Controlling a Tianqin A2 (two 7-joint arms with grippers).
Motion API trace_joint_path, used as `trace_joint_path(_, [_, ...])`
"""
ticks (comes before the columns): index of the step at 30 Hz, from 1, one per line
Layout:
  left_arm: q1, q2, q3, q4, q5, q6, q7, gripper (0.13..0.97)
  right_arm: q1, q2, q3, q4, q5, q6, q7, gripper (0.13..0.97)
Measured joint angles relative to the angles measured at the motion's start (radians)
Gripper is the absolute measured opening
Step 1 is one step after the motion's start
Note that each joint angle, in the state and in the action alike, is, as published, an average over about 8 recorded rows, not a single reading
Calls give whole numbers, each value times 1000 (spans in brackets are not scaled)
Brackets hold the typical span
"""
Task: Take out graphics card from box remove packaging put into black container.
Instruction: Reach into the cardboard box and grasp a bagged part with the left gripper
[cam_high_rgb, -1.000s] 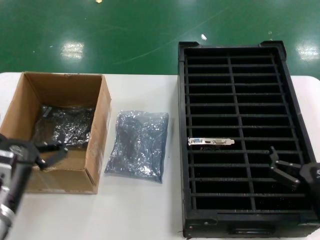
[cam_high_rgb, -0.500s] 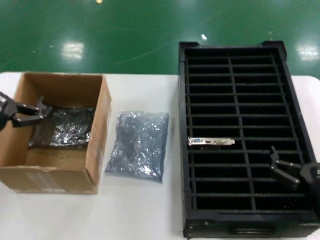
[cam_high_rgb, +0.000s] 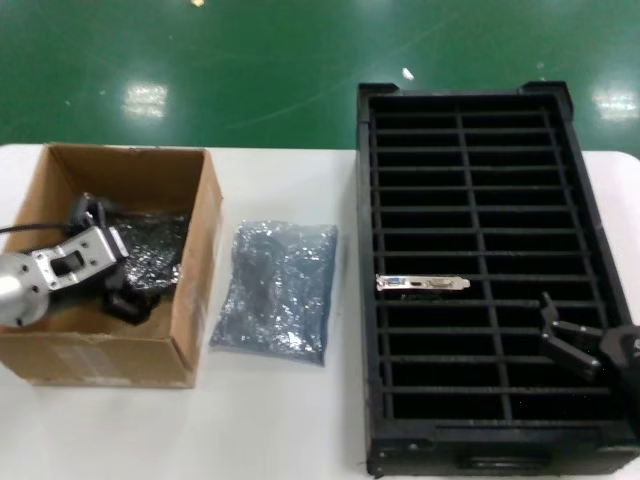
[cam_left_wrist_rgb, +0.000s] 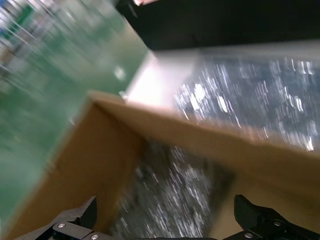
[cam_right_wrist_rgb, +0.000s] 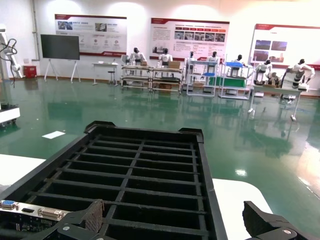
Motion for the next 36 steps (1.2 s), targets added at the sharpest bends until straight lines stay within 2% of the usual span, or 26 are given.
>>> trace_joint_path(3, [-65, 63, 62, 139, 137, 59, -94, 966, 0, 0, 0, 0, 0, 0, 0, 966])
trace_joint_path(5, [-97, 107, 80, 230, 218, 93, -138, 966, 0, 0, 0, 0, 0, 0, 0, 966])
trace_joint_path(7, [-123, 152, 82, 318, 284, 124, -158, 966, 0, 0, 0, 0, 0, 0, 0, 966])
trace_joint_path(10, [-155, 218, 62, 446, 352, 165, -141, 966, 0, 0, 0, 0, 0, 0, 0, 966])
trace_joint_path(13, [-182, 281, 26, 568, 392, 187, -88, 966, 0, 0, 0, 0, 0, 0, 0, 966])
trace_joint_path(16, [-205, 339, -19, 677, 419, 181, -30, 966, 0, 0, 0, 0, 0, 0, 0, 966])
trace_joint_path(19, [-221, 386, -67, 760, 438, 153, 22, 966, 0, 0, 0, 0, 0, 0, 0, 966])
trace_joint_path(22, [-228, 419, -119, 808, 448, 116, 72, 965, 0, 0, 0, 0, 0, 0, 0, 966])
trace_joint_path(26, [-229, 444, -188, 837, 454, 68, 136, 962, 0, 0, 0, 0, 0, 0, 0, 966])
trace_joint_path(30, [-226, 460, -247, 848, 462, 28, 190, 960, 0, 0, 0, 0, 0, 0, 0, 966])
trace_joint_path(36, [-217, 473, -320, 854, 478, -25, 262, 914, 0, 0, 0, 0, 0, 0, 0, 966])
